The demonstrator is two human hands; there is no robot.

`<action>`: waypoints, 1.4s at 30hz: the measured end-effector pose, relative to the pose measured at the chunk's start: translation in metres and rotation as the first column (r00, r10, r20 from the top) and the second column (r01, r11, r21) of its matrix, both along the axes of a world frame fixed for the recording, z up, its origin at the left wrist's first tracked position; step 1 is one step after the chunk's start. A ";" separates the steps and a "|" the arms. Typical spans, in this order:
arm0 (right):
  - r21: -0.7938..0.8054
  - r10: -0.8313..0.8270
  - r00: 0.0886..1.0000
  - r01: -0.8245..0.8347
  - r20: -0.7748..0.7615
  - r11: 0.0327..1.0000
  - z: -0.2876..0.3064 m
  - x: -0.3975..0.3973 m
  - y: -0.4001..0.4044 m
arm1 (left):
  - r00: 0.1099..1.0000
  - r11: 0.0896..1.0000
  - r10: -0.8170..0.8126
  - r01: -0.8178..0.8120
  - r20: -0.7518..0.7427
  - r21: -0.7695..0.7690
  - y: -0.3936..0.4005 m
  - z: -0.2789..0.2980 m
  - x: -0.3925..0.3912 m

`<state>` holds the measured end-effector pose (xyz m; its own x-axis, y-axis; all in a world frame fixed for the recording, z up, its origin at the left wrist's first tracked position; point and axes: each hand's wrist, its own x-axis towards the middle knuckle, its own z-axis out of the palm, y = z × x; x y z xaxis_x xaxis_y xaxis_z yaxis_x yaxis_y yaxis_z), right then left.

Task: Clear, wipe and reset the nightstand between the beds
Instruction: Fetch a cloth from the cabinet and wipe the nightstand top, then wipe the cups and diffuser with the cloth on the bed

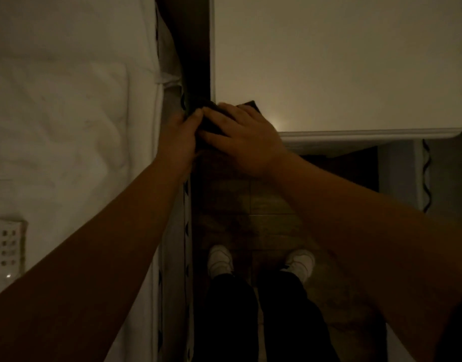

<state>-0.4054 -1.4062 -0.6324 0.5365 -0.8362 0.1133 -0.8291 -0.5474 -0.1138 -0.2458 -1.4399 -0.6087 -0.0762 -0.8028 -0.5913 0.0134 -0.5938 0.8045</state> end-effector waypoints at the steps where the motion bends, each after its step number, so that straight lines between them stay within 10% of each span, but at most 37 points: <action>1: -0.019 0.012 0.999 -0.012 -0.031 1.000 -0.001 -0.015 0.005 | 1.000 1.000 -0.021 0.021 0.012 0.012 0.006 0.001 -0.004; 10: 0.017 -0.346 0.938 0.346 -0.015 0.938 0.004 -0.174 0.092 | 0.896 0.974 -0.172 0.218 0.409 -0.067 0.075 0.023 -0.047; 19: 0.355 -0.812 0.521 0.731 0.263 0.583 0.042 -0.188 0.148 | 0.901 0.908 -0.411 0.390 0.138 0.156 0.117 0.060 -0.107; 23: 0.575 -0.862 0.355 0.643 0.362 0.507 0.061 -0.149 0.142 | 0.903 0.905 -0.412 0.390 0.124 0.169 0.124 0.067 -0.113; 33: 0.655 -0.629 0.473 0.135 0.617 0.744 0.118 -0.050 0.115 | 0.983 1.000 0.016 -0.012 -0.182 0.023 0.141 0.088 -0.068; 42: 0.657 -0.037 0.885 -0.317 0.465 0.685 0.153 0.020 0.097 | 0.905 0.895 0.410 -0.423 -0.113 -0.143 0.195 0.118 0.021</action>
<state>-0.3849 -1.3096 -0.4793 0.7006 -0.6747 -0.2323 -0.5210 -0.2613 -0.8126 -0.2247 -1.2450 -0.4909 0.2456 -0.8542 -0.4582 0.2981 -0.3833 0.8742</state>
